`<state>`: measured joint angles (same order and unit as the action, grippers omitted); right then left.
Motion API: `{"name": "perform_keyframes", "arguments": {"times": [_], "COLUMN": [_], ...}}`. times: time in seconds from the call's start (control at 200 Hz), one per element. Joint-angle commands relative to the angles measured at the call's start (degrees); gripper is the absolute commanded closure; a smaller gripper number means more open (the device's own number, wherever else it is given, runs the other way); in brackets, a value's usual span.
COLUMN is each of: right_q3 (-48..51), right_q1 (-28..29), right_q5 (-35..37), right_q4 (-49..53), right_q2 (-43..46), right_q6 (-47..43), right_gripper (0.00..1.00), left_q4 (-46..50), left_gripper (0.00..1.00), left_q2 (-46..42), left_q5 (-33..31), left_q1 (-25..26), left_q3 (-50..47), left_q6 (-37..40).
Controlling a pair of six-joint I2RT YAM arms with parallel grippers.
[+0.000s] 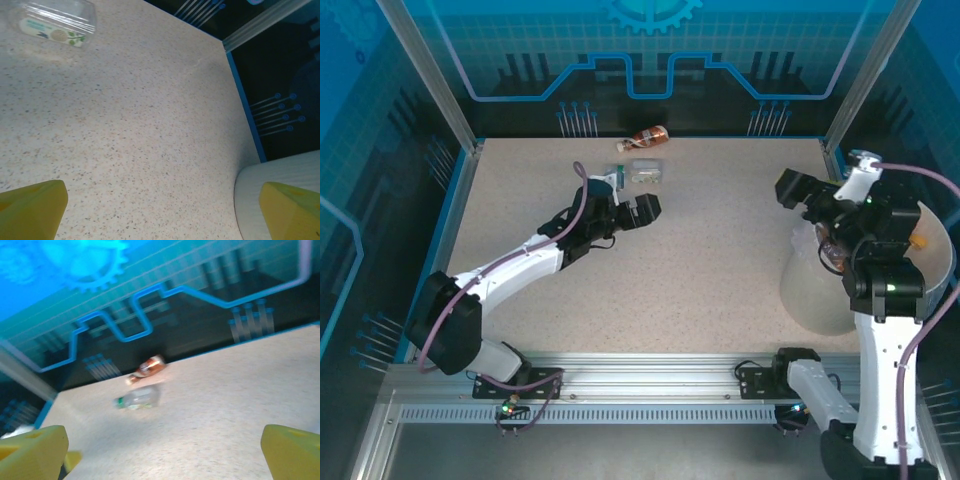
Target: Put the plastic bottles in the bin
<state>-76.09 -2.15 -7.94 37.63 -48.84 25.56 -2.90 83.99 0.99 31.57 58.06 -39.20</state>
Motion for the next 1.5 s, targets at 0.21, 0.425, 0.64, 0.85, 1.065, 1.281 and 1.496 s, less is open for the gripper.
{"name": "perform_keyframes", "arguments": {"times": [0.21,0.425,0.64,0.85,1.065,1.281,1.496], "right_q3": [1.8,3.3,3.5,3.2,2.8,3.3,2.5], "right_q1": [20.7,26.3,27.3,27.4,27.4,27.4,27.5], "right_q5": [8.5,15.9,17.8,18.2,18.4,19.2,19.0], "right_q4": [-9.9,-13.5,-13.6,-13.3,-12.2,-12.3,-11.3], "right_q2": [-8.5,-14.8,-19.4,-20.8,-20.7,-21.0,-21.8], "right_q6": [-8.9,-7.0,-2.6,-1.4,-1.9,-2.2,-2.6], "right_gripper": [0.00,0.00,0.00,0.00,0.00,0.00,0.00], "left_q4": [6.5,12.7,8.4,6.4,7.1,8.6,18.3], "left_gripper": [0.01,0.01,0.01,0.01,0.01,0.01,0.01], "left_q2": [2.7,9.2,19.0,32.1,44.3,55.3,67.2], "left_q5": [-4.1,-7.7,-8.1,-4.0,5.3,17.2,21.3], "left_q1": [-5.9,-9.3,-13.6,-16.4,-18.3,-19.7,-20.4], "left_q3": [3.9,12.3,21.2,34.7,48.2,60.7,78.2], "left_q6": [-2.5,4.1,14.1,21.2,30.5,27.3,25.6]}}
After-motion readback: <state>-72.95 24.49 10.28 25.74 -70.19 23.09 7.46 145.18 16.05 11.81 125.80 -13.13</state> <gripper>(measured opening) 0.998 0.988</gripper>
